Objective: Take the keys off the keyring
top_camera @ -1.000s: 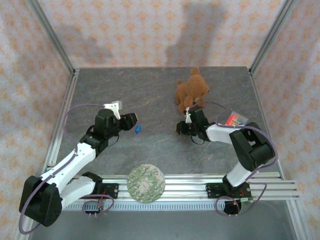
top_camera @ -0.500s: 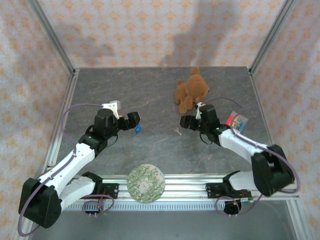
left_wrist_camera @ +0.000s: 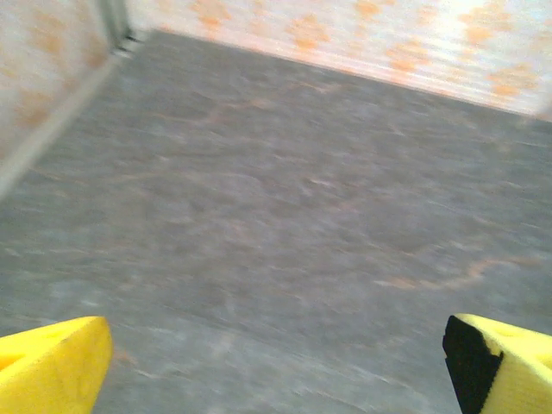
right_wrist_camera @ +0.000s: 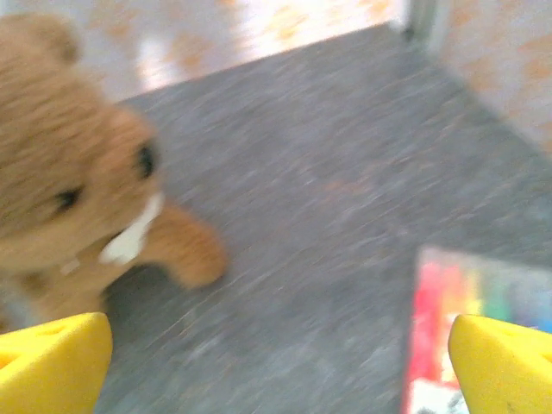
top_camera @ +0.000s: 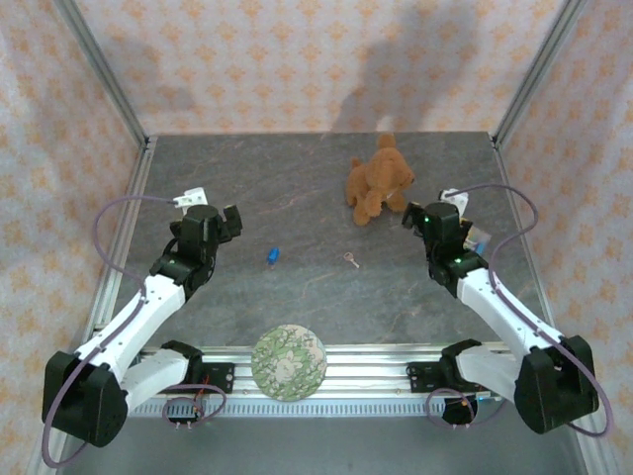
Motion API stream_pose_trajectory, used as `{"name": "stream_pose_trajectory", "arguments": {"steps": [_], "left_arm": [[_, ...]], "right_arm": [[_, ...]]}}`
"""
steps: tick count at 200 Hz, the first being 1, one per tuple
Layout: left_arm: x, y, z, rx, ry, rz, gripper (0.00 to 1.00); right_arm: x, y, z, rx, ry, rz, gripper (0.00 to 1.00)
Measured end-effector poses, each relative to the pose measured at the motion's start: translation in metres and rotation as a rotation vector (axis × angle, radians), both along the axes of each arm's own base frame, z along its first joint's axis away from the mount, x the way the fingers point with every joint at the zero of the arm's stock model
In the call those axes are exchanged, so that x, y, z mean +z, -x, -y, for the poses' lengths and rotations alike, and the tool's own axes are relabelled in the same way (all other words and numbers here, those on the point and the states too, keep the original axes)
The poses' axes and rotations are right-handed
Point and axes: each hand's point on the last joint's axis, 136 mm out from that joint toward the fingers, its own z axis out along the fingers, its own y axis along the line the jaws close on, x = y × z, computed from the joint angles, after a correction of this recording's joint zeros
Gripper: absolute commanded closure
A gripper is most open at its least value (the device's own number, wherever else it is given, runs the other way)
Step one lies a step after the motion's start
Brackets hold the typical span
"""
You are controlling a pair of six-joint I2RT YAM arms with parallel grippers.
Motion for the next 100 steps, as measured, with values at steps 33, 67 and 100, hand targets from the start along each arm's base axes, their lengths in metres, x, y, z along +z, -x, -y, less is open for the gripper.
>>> {"name": "stream_pose_trajectory", "arguments": {"steps": [33,67,100], "left_arm": [[-0.039,-0.001,-0.033,0.087,-0.174,-0.011,0.0],[-0.077,-0.016,-0.061,0.163,-0.287,-0.081,0.0],[-0.089,-0.027,-0.062,0.147,-0.291,-0.046,0.0]], "right_arm": [[-0.02,-0.015,0.043,-0.188,0.153,-0.007,0.01],[-0.068,-0.024,0.063,-0.246,0.243,-0.07,0.01],[-0.107,-0.019,0.061,-0.174,0.266,-0.126,0.0]]}}
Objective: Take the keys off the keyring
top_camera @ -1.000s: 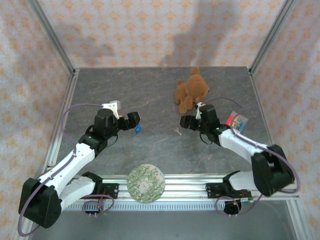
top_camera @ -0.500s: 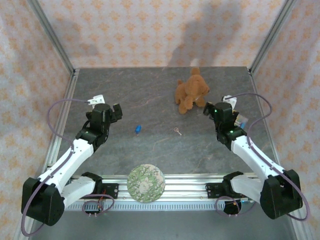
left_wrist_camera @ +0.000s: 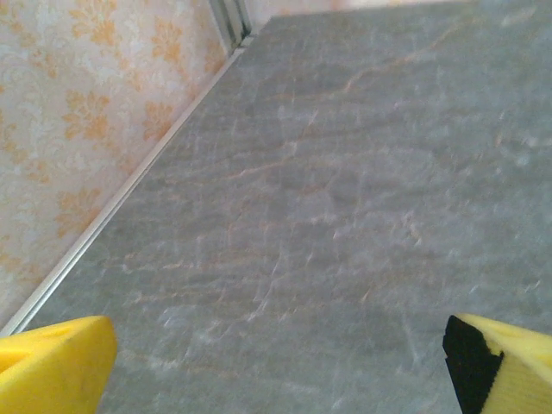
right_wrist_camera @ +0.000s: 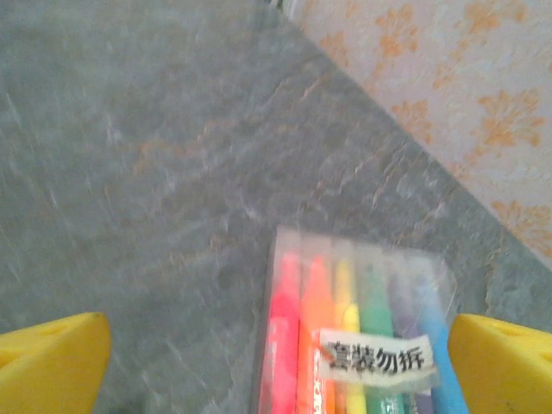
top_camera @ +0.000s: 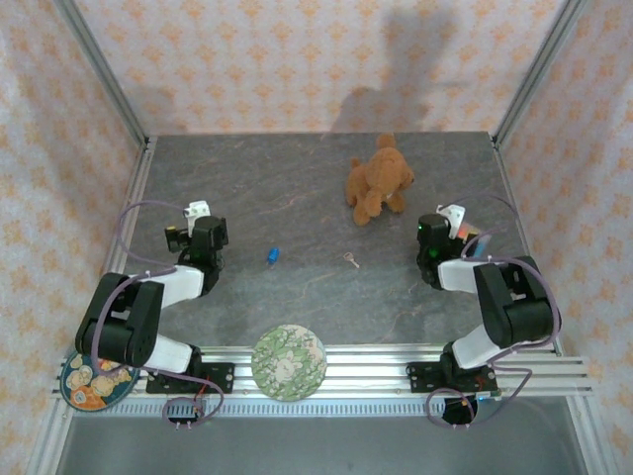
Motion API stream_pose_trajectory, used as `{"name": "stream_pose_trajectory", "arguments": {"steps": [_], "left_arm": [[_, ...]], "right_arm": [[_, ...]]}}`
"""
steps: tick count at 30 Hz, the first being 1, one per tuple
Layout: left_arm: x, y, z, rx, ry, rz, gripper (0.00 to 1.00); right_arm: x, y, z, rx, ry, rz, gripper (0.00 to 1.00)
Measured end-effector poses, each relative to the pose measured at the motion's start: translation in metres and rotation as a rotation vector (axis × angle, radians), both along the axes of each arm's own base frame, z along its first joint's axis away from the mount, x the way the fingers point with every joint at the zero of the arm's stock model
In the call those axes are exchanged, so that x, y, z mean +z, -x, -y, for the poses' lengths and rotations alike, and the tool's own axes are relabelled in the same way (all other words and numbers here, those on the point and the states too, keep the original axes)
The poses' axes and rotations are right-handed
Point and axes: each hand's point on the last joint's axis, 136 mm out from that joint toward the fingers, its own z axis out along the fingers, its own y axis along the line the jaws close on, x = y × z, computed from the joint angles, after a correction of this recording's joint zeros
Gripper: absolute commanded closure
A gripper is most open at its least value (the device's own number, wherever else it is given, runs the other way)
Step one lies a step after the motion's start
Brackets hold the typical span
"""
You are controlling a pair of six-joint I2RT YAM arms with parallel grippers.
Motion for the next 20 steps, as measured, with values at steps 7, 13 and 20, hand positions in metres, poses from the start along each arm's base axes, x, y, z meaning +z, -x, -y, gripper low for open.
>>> {"name": "stream_pose_trajectory", "arguments": {"steps": [7,13,20], "left_arm": [[-0.025,0.004,0.009,-0.102,0.031,0.057,0.0],[-0.009,-0.008,0.009,-0.104,0.039,0.11,0.0],[-0.007,-0.01,0.009,-0.107,0.04,0.117,0.0]], "right_arm": [[-0.003,-0.013,0.0,0.158,-0.155,0.08,0.01],[-0.002,-0.018,-0.013,0.232,-0.195,0.091,0.01],[-0.003,-0.019,-0.019,0.26,-0.212,0.09,0.01]]}}
